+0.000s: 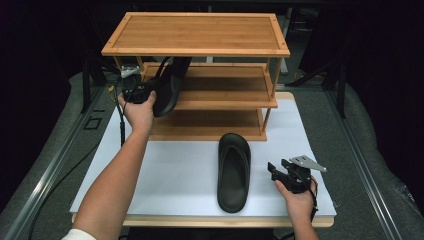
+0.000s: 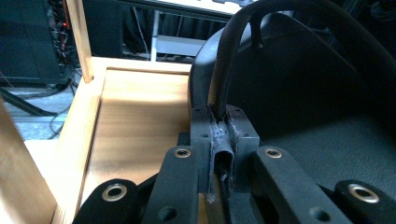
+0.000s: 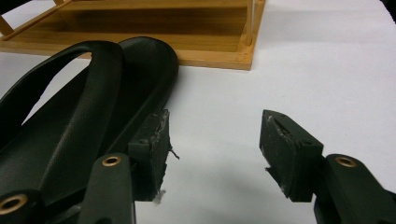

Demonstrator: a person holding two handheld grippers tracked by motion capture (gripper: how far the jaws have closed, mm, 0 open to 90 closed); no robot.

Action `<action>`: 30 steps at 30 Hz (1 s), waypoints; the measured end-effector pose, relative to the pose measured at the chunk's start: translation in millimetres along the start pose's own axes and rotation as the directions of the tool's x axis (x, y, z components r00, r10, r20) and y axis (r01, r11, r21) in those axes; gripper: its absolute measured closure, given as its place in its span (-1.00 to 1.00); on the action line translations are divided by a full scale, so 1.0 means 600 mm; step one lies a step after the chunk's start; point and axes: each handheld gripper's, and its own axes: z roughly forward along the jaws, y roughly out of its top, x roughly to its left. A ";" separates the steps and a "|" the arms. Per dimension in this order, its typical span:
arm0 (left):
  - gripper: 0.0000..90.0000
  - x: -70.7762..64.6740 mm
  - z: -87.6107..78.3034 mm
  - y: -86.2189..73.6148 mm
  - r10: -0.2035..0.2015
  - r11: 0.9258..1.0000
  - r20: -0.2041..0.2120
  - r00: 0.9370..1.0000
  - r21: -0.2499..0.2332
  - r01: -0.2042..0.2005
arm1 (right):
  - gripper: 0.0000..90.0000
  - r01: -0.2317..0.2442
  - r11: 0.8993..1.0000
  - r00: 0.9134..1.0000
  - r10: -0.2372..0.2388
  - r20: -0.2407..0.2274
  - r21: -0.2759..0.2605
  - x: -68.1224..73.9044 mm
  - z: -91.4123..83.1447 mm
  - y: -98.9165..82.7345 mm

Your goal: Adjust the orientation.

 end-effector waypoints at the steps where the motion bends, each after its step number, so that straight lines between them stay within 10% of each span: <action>1: 0.85 -0.002 0.003 0.002 -0.002 1.000 -0.007 1.000 0.000 0.002 | -0.05 -0.004 1.000 1.000 0.004 -0.001 -0.001 0.000 0.000 0.000; 15: 0.83 -0.015 0.023 0.007 -0.005 1.000 -0.104 0.995 0.022 0.008 | -0.05 0.004 1.000 1.000 -0.004 -0.009 -0.005 0.002 0.001 0.000; 30: 0.64 -0.030 0.039 0.005 -0.025 1.000 -0.032 0.999 0.015 0.025 | -0.04 0.009 1.000 1.000 -0.009 -0.009 -0.006 0.006 0.003 0.001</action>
